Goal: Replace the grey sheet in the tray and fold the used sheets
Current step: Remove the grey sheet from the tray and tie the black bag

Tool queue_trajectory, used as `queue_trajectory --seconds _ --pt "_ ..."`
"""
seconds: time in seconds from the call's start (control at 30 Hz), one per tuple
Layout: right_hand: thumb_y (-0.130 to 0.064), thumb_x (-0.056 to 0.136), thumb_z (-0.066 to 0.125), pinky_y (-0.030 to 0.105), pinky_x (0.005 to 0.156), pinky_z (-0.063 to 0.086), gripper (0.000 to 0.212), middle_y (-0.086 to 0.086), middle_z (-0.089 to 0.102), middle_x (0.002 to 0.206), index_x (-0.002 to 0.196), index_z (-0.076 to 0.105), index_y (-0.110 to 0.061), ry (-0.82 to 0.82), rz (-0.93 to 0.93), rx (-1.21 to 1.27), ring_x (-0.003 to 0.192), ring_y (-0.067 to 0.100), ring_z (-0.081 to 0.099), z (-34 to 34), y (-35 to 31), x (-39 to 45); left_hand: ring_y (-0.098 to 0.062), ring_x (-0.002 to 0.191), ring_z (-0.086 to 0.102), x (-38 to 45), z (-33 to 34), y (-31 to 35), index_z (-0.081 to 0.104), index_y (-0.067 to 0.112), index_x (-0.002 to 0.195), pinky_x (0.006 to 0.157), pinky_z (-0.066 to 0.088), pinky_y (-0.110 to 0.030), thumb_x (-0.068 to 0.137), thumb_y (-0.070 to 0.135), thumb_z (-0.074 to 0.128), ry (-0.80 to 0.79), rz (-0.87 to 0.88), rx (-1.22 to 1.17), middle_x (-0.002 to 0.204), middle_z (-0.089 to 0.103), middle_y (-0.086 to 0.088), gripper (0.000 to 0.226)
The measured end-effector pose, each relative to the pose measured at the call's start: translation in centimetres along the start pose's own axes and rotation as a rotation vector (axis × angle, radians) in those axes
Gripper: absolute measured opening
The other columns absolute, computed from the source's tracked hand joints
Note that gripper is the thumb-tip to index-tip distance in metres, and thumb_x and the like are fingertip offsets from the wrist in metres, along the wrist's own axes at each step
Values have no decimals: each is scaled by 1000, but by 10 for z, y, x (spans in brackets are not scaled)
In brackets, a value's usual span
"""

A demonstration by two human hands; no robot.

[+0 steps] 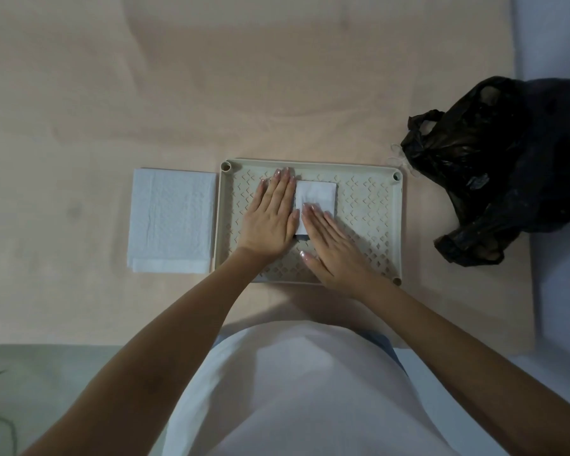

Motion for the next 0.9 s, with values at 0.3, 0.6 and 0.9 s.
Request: queue_trajectory --seconds 0.3,0.6,0.9 --pt "-20 97 33 36 117 21 45 13 41 147 136 48 -2 224 11 11 138 23 36 -15 4 -15 -27 146 8 -1 -6 0 15 4 149 120 8 -44 95 47 11 -69 24 52 157 11 -16 69" --pt "-25 100 38 30 118 12 55 3 10 160 150 20 -8 231 276 219 146 12 7 -22 22 24 -27 145 16 -2 -14 9 24 2 147 120 6 -39 99 40 25 -79 138 95 155 19 -15 61" --pt "-41 97 2 40 120 2 61 13 1 158 147 0 -6 64 171 -274 147 23 -2 -1 24 23 -32 143 20 -7 -13 7 24 -3 144 118 17 -44 97 39 22 -88 207 70 152 23 -21 64"
Point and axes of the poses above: each hand's wrist, its own x-axis towards the middle knuckle, its own z-axis out of the palm, y = z × x, the point moved 3 cm from there along x, towards the middle knuckle
